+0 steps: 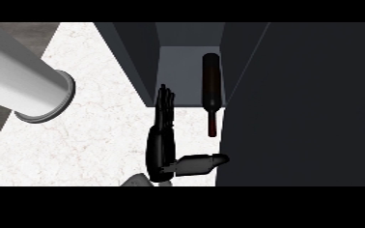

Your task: Pick up the wine, place it into the cabinet and close the cabinet

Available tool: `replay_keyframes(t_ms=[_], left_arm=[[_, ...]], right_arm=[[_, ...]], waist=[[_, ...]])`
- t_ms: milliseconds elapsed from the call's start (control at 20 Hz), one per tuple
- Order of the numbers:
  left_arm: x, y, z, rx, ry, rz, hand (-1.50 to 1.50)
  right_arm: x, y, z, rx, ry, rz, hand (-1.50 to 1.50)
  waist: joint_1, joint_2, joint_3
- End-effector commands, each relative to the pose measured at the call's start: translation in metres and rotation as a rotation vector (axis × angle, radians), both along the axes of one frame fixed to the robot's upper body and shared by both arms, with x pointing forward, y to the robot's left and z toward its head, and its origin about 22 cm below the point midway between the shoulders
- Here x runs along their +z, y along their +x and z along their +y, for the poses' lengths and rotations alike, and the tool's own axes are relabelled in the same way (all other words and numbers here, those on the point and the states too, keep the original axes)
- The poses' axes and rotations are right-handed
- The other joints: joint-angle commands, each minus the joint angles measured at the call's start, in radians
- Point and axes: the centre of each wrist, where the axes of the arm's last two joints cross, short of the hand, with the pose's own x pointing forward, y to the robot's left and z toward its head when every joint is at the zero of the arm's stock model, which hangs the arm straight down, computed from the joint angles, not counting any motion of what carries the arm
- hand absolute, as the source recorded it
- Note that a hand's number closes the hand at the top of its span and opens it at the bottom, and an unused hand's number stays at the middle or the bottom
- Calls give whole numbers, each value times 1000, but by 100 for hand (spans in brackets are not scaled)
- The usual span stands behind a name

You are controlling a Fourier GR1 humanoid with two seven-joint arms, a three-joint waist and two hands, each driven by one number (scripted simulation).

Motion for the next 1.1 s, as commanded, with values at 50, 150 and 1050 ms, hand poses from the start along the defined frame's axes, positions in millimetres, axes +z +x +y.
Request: replay_keyframes(t_ms=[50,150,1050], left_arm=[[26,-24,17,53,-15,3,-150],[27,-49,8,48,-30,-5,-150],[51,-101,103,-126,2,-58,-150]], right_arm=[[11,-22,-2,40,36,-28,-150],[17,-12,-6,46,37,-21,-150],[1,-26,5,227,-69,13,150]], waist=[[-1,1,0],[2,1,0],[-3,3,-1]])
